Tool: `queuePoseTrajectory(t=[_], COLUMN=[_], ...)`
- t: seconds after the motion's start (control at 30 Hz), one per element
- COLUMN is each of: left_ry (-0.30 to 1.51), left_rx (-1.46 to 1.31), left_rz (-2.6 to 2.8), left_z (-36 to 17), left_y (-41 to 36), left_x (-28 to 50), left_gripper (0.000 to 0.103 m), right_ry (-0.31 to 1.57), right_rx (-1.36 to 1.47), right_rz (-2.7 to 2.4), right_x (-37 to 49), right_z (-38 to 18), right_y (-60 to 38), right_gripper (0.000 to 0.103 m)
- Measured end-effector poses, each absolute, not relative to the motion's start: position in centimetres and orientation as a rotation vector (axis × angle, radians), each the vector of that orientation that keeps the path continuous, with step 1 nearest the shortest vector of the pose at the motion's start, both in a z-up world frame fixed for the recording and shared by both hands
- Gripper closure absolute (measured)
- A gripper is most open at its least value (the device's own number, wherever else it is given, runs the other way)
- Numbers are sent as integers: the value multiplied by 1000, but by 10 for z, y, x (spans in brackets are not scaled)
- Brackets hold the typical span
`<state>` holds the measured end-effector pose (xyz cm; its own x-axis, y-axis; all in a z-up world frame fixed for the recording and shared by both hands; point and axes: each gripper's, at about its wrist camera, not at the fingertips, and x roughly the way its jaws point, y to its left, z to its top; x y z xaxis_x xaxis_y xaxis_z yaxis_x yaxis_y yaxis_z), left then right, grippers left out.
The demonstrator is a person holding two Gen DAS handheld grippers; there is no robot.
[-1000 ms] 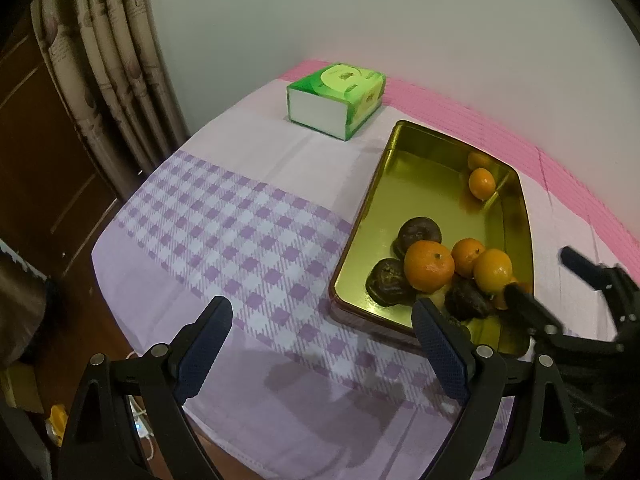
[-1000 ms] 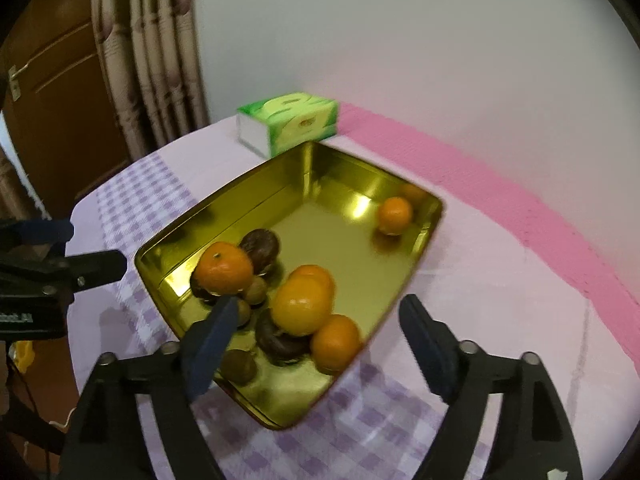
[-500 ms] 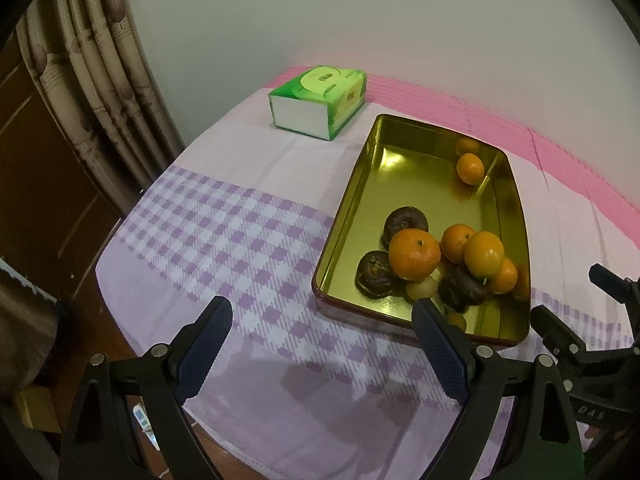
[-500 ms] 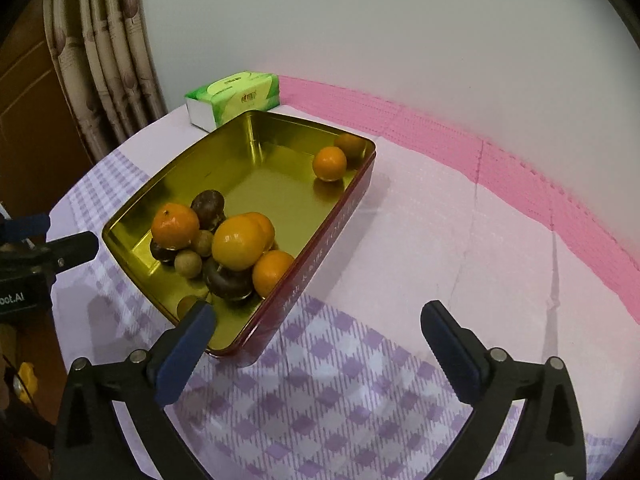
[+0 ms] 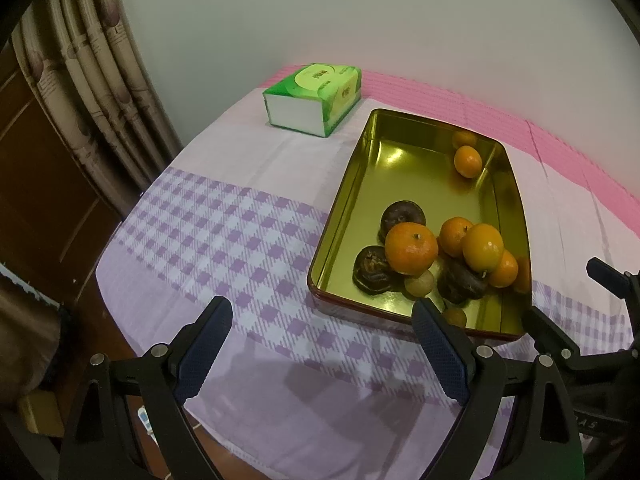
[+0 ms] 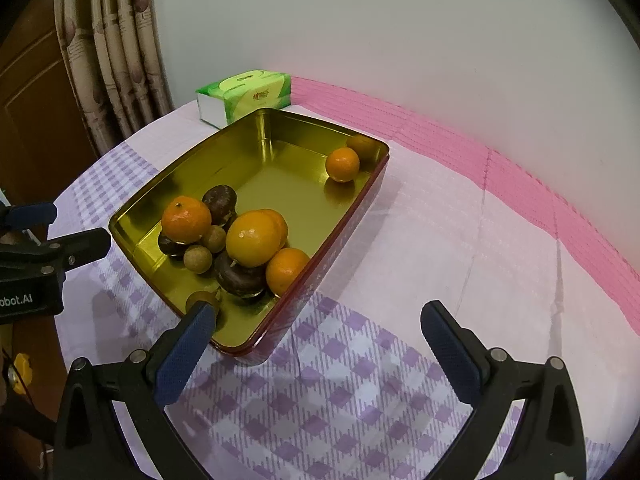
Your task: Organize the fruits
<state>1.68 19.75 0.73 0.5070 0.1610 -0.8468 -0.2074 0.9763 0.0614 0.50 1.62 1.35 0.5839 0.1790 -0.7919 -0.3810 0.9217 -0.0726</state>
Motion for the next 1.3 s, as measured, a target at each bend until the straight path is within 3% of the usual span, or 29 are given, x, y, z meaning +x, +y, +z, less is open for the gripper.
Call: queuePoseTrajectory(t=[1.3], left_ry=[1021], left_rx=[-36], left_rz=[210], left_z=[5], left_y=[194], left_x=[20], left_gripper=[12], right_ry=[933], right_rx=[-248], right_rz=[334], right_x=[3], right_z=[1], right_y=[27], right_gripper=[1])
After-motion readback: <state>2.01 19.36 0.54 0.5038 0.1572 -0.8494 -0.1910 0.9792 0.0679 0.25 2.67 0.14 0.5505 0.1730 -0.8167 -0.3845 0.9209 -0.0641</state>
